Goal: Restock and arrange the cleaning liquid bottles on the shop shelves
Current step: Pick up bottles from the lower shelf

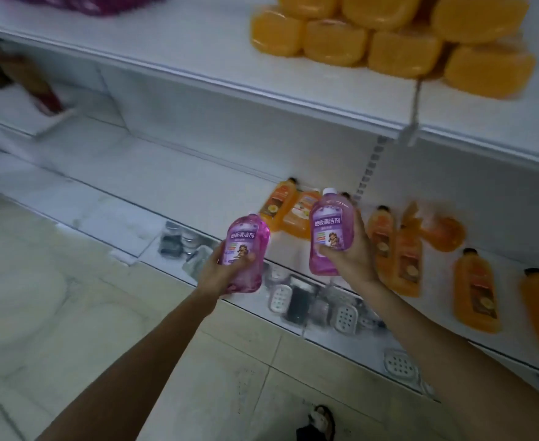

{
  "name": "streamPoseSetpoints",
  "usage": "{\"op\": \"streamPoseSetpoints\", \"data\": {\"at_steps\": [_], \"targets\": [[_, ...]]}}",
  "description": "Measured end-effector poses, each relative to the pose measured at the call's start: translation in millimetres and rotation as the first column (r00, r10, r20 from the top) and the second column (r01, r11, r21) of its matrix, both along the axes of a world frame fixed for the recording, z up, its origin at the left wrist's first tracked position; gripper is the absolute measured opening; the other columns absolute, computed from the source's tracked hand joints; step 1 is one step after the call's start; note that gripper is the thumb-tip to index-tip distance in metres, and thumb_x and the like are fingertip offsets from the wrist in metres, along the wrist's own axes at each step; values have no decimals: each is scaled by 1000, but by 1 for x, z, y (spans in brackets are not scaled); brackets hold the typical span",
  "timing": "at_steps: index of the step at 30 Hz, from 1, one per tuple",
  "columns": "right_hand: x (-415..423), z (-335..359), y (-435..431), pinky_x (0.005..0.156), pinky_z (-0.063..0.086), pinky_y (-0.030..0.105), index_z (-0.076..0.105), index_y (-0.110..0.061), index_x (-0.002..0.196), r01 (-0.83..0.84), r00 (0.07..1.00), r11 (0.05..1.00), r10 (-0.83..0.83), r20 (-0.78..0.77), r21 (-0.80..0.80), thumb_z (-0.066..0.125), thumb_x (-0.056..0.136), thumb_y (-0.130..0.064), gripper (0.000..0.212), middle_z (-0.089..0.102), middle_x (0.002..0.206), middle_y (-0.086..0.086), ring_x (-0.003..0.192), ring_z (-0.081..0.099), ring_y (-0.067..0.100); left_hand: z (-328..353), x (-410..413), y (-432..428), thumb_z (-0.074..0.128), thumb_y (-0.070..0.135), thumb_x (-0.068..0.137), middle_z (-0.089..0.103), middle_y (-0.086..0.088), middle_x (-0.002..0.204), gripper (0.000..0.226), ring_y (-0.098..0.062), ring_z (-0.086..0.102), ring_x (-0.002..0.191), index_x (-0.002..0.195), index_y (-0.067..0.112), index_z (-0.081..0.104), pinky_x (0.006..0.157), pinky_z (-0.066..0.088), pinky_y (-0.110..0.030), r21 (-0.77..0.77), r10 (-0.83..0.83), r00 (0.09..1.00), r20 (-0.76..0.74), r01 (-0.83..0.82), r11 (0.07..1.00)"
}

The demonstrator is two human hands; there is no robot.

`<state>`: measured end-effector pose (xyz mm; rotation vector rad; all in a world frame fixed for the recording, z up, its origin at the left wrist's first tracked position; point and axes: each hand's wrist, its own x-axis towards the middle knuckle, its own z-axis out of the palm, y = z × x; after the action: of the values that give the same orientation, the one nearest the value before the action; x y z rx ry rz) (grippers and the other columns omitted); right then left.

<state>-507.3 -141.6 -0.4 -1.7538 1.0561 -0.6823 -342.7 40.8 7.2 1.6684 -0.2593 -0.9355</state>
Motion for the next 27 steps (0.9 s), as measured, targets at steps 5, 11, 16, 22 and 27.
{"op": "streamPoseSetpoints", "data": {"at_steps": [5, 11, 16, 22, 27], "targets": [[123, 43, 77, 85, 55, 47, 20, -39, 146, -214, 975, 976, 216, 48, -48, 85, 62, -23, 107, 53, 129, 4, 111, 57, 24, 65, 87, 110, 77, 28, 73, 64, -6, 110, 58, -23, 65, 92, 125, 22, 53, 70, 59, -35, -111, 175, 963, 203, -155, 982], [249, 110, 158, 86, 56, 43, 14, -44, 145, -468, 869, 861, 489, 77, -198, 83, 68, -26, 105, 48, 128, 5, 111, 55, 22, 147, 170, 206, 73, 24, 75, 66, -1, 101, 53, -18, 66, 82, 124, 26, 52, 54, 54, -22, -262, 366, 857, 364, -282, 923], [330, 171, 186, 87, 54, 36, 18, -37, 146, -499, 804, 803, 569, 173, -325, 83, 69, -25, 101, 50, 128, 0, 111, 55, 17, 197, 222, 232, 73, 23, 74, 58, 6, 103, 65, -14, 62, 90, 131, 30, 42, 69, 55, -29, -381, 502, 740, 449, -349, 856], [419, 235, 171, 96, 46, 32, 17, -28, 149, -442, 778, 779, 580, 244, -445, 82, 71, -22, 102, 45, 139, 2, 120, 51, 18, 241, 299, 214, 77, 33, 63, 58, 9, 107, 82, -11, 62, 94, 137, 28, 42, 77, 55, -31, -501, 577, 664, 476, -335, 798], [505, 275, 149, 96, 49, 45, 16, -28, 148, -401, 778, 755, 580, 243, -519, 81, 71, -27, 101, 44, 141, 2, 118, 54, 21, 270, 374, 180, 76, 25, 71, 55, 11, 103, 75, -14, 63, 93, 136, 25, 40, 75, 56, -31, -560, 599, 639, 483, -300, 772]]}}
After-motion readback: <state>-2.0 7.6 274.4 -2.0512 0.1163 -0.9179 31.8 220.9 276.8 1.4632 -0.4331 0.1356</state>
